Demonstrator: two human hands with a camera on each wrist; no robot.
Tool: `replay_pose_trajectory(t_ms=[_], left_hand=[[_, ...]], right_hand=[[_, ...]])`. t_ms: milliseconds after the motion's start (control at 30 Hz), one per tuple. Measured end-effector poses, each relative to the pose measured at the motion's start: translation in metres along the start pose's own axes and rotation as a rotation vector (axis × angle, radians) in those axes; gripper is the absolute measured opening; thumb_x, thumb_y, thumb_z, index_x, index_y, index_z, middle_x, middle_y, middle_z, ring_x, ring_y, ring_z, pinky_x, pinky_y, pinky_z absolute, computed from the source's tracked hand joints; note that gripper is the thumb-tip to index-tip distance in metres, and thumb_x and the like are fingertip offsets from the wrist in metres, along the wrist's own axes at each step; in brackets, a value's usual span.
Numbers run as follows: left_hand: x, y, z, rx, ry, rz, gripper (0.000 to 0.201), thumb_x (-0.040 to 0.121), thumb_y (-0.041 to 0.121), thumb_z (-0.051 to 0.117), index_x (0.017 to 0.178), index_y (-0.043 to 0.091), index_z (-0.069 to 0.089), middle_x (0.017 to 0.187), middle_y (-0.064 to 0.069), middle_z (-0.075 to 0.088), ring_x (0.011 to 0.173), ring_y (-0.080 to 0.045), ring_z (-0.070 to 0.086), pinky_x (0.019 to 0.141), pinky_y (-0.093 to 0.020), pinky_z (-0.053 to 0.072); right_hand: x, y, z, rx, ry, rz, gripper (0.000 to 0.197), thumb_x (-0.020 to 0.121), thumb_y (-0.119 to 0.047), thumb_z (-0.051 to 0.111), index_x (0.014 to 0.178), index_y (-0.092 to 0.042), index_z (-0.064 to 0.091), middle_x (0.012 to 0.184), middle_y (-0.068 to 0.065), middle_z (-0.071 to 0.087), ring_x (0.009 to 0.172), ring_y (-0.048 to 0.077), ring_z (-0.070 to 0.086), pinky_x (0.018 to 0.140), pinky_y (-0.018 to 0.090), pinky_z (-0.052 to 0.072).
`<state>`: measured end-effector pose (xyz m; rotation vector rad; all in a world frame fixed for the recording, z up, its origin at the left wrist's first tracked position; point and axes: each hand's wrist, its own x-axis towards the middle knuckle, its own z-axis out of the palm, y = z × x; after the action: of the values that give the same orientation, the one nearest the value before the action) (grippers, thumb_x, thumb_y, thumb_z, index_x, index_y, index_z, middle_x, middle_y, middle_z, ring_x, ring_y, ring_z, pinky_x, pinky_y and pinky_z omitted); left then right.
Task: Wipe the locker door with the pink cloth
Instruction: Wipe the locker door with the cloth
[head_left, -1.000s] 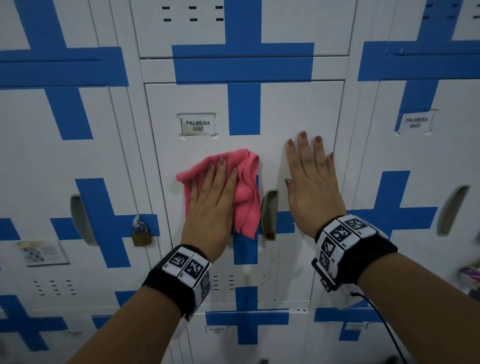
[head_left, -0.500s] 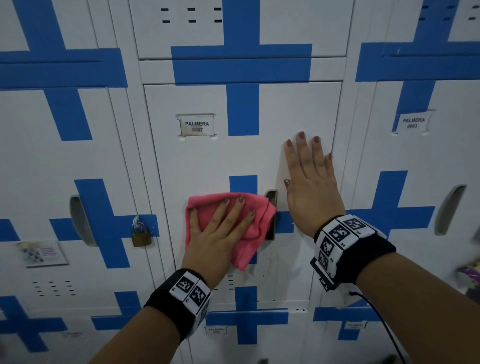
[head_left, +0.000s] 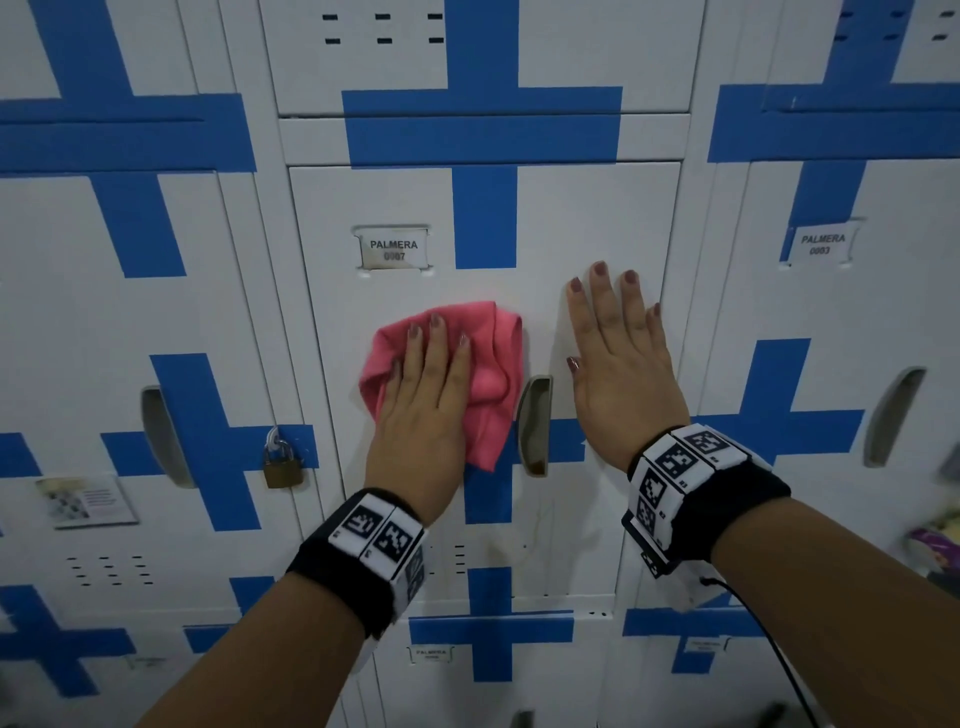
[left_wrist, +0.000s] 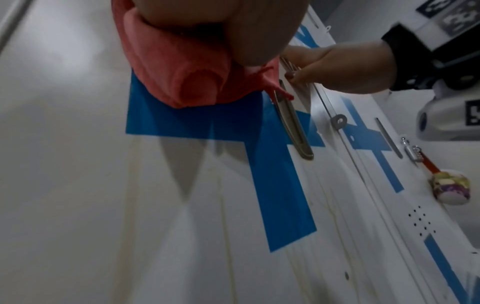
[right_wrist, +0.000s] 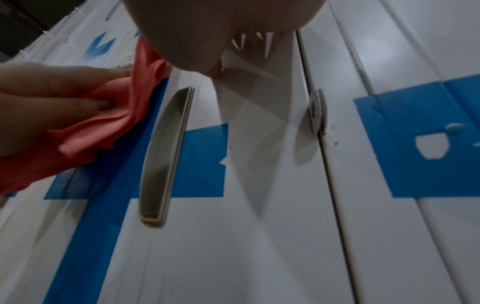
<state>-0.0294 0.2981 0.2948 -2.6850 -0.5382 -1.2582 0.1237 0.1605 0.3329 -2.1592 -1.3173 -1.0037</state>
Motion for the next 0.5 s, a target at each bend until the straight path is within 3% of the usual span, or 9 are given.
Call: replay_pose_trajectory(t_ms=[133, 233, 367, 500], left_hand=[[0.005, 0.000, 0.003, 0.074, 0.003, 0.023, 0.074, 0.085, 0.022, 0.050, 0.149, 0.027, 0.013, 0.155, -0.009, -0.010, 0.142, -0.029, -0.012, 0.106, -0.062, -0.009], [0.003, -0.002, 0.004, 0.064, 0.003, 0.052, 0.072, 0.084, 0.028, 0.047, 0.149, 0.029, 0.016, 0.156, -0.010, -0.005, 0.143, -0.030, -0.010, 0.105, -0.067, -0.008], [-0.009, -0.014, 0.006, 0.104, -0.060, 0.129, 0.103, 0.066, 0.022, 0.080, 0.148, 0.022, 0.019, 0.157, -0.011, 0.002, 0.143, -0.027, -0.005, 0.109, -0.056, 0.002], [-0.030, -0.027, 0.009, 0.119, -0.171, 0.138, 0.123, 0.053, 0.013, 0.088, 0.149, 0.020, 0.011, 0.158, -0.007, 0.001, 0.145, -0.024, -0.009, 0.111, -0.050, 0.002]], right_hand=[[0.000, -0.001, 0.000, -0.006, 0.009, 0.002, 0.071, 0.094, -0.015, 0.038, 0.149, -0.019, -0.005, 0.153, -0.003, -0.020, 0.143, 0.022, -0.018, 0.116, 0.043, -0.004], [0.000, 0.000, 0.000, -0.011, 0.010, 0.001, 0.071, 0.094, -0.014, 0.039, 0.150, -0.019, -0.005, 0.154, -0.002, -0.018, 0.142, 0.021, -0.018, 0.116, 0.043, -0.004], [0.000, 0.000, -0.001, -0.016, 0.011, -0.001, 0.071, 0.094, -0.014, 0.038, 0.149, -0.018, -0.005, 0.154, -0.002, -0.019, 0.142, 0.021, -0.018, 0.116, 0.044, -0.004], [0.000, -0.001, -0.001, -0.023, 0.009, 0.000, 0.072, 0.093, -0.013, 0.040, 0.150, -0.018, -0.004, 0.153, -0.002, -0.020, 0.142, 0.022, -0.017, 0.116, 0.044, -0.004]])
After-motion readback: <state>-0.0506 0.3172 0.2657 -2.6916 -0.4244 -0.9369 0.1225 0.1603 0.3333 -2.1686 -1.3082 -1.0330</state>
